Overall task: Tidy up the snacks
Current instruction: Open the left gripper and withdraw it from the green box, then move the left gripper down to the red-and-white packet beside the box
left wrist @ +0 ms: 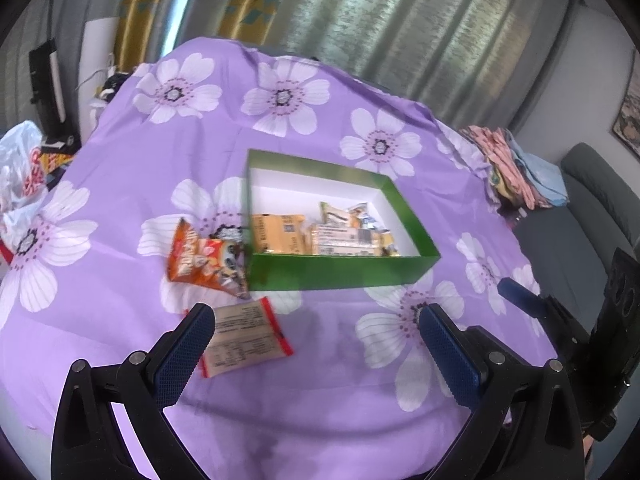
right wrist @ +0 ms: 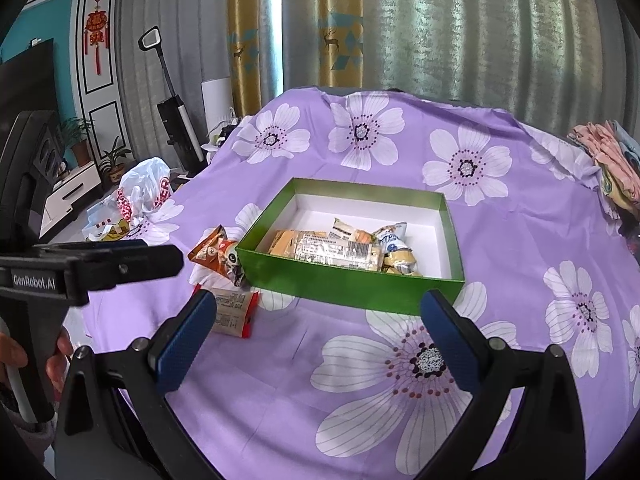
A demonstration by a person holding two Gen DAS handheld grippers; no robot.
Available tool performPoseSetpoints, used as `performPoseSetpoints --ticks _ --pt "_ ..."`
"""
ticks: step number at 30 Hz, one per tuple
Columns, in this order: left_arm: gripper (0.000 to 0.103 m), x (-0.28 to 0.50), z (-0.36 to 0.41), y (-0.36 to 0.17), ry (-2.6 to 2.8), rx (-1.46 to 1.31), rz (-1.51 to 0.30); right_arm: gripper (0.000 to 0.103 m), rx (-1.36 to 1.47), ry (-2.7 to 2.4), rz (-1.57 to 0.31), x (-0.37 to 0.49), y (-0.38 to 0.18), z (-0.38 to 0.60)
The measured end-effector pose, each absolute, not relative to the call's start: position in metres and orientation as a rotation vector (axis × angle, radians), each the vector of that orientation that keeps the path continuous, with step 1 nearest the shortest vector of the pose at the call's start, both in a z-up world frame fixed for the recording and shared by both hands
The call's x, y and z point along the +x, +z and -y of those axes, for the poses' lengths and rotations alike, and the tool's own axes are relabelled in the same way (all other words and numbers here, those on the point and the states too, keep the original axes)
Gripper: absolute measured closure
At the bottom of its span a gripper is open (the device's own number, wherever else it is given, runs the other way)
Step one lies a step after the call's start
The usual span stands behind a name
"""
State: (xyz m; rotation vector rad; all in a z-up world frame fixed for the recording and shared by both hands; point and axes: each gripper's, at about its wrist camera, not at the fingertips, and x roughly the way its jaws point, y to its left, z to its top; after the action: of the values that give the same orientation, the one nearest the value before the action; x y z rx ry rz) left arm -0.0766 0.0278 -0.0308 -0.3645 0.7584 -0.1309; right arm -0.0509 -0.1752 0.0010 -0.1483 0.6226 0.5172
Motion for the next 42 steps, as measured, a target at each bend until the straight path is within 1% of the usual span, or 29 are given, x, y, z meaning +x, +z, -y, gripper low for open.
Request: performPoseSetpoints --ticks 12,24,33,38,40,42 --pt "0.001 -0.066 -0.063 -0.084 -0.041 -0.437 -0.861 0.001 -0.166 0.618 -0.735 -0.041 -0.045 0.145" --pt "0.001 -0.044 -0.069 -0.124 -0.051 -0.470 -0.928 0.002 -0.118 0.831 -0.852 -0.015 -0.102 0.099" --pt "0.001 -0.036 -0.071 -0.138 -0.067 -0.469 -0.940 0.010 -0.130 0.912 -0.912 -0.001 -0.126 0.066" --pt "0.002 -0.035 -0.070 -0.140 -0.080 -0.467 -0.930 0.012 -0.129 0.937 -0.953 0.005 -0.133 0.055" --pt "0.006 -0.035 -0.066 -0.141 -0.101 -0.468 -0.931 0.018 -0.131 0.949 -0.959 0.005 -0.133 0.051" --pt "0.007 -0.034 -0.062 -0.142 -0.111 -0.463 -0.933 0.020 -0.145 0.954 -0.962 0.004 -0.134 0.047"
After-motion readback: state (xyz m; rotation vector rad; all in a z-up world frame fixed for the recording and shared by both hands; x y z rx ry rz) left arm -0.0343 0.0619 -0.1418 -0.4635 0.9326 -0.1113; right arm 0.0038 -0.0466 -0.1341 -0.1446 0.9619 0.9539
